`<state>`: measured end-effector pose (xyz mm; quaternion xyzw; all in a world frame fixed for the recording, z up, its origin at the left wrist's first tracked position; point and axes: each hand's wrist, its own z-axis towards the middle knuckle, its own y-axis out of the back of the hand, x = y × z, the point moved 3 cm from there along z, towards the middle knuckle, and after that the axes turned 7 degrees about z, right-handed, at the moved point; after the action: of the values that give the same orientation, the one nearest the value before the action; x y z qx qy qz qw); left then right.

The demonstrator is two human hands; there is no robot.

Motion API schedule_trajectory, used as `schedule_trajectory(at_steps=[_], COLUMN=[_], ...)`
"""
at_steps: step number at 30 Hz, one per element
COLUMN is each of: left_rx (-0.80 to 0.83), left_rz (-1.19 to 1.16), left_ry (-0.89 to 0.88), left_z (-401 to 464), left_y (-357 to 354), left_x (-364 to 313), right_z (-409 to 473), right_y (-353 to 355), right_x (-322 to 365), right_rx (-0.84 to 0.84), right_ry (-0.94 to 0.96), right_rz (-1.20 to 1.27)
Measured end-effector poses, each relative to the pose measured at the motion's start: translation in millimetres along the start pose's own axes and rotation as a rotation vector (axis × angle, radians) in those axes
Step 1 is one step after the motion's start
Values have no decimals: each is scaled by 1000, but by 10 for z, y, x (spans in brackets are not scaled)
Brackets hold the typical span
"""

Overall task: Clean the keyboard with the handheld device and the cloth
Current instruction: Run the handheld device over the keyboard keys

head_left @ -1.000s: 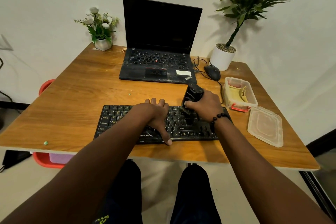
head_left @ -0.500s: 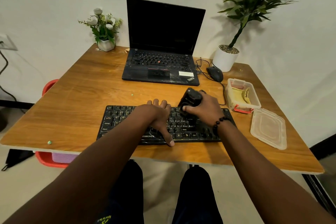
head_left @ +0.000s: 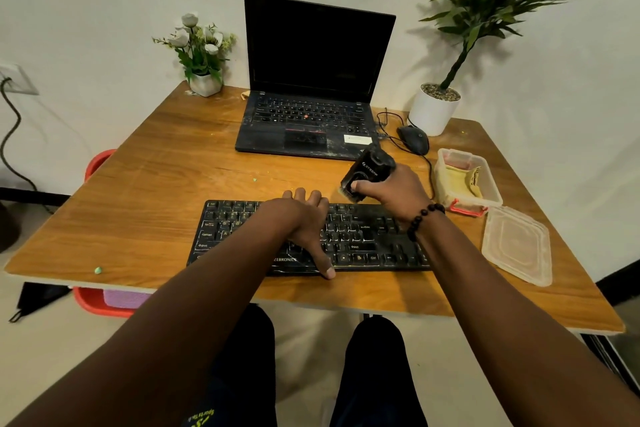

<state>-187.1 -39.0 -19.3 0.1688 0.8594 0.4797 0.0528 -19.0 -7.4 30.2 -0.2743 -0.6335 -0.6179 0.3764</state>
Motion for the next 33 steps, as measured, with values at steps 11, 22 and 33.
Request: schedule_trajectory(at_steps=[11,22,33], left_rx=[-8,-3,-19], left_rz=[-2,1,-10], left_ry=[6,12,6], left_z=[8,-8,-34], left_y=[-31,-19,-17], left_x=[12,9,6], right_z=[126,38,87], right_y=[-3,-168,-135], right_x=[27,-1,72], right_rx=[162,208,242], right_ry=[149,203,226], right_rz=[-391,-418,-545])
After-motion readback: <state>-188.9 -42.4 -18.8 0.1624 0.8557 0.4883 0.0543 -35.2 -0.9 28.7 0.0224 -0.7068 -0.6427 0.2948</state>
